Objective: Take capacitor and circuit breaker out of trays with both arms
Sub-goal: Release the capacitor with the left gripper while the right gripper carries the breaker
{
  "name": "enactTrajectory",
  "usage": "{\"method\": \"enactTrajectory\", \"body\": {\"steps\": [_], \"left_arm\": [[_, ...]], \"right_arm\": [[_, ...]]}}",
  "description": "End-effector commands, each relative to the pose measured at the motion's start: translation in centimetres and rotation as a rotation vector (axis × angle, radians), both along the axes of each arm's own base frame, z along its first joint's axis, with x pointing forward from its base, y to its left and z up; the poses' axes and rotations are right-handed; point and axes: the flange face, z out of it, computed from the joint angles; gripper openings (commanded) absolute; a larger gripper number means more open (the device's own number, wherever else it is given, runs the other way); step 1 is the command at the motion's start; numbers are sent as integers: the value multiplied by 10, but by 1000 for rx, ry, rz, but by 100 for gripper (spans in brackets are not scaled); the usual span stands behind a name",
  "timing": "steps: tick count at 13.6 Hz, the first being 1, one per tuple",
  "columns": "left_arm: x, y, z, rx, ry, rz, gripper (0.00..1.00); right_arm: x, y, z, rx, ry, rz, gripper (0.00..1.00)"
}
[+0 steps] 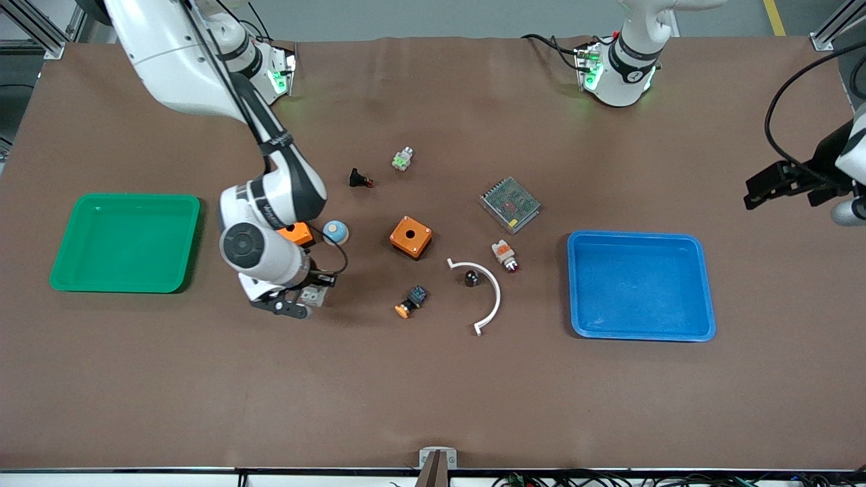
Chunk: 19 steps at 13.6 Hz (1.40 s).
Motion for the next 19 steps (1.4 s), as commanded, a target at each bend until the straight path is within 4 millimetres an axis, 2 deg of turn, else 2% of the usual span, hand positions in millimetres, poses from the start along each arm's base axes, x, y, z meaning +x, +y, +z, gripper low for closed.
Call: {"method": "enactTrajectory", "body": {"steps": [1,2,6,7,8,10,12,13,16,19], "left_arm": [[-21,-9,8,-14,6,-36,100],[-30,-8,6,-14,17,-36,100],[-55,-8,8,-10,25,-36,100],[-59,-8,12,-8,17,-35,100],[-61,-9,12,-5,18,-37,100],[-64,-11,15,-4,10,-26,100],[-62,-11,16,-1,4,-26,100],[-61,-11,15,-1,4,-26,100],[-61,-11,14,-1,7,-31,100],[-60,-14,12,-1,13,-40,100]], "right_arm": [[2,-5,-14,-2,18,-37,32],[2,-5,-18,1,13,-41,44],[5,-5,-15,7,-3,-44,78],[9,-9,-11,9,-10,-51,88],[17,-13,1,14,-33,-54,99],[46,-47,39,31,-103,-52,100],[67,-94,79,47,-176,55,100],[69,-117,94,47,-181,82,100],[63,-159,160,41,-184,148,100],[42,-196,234,-35,-192,238,100]]}}
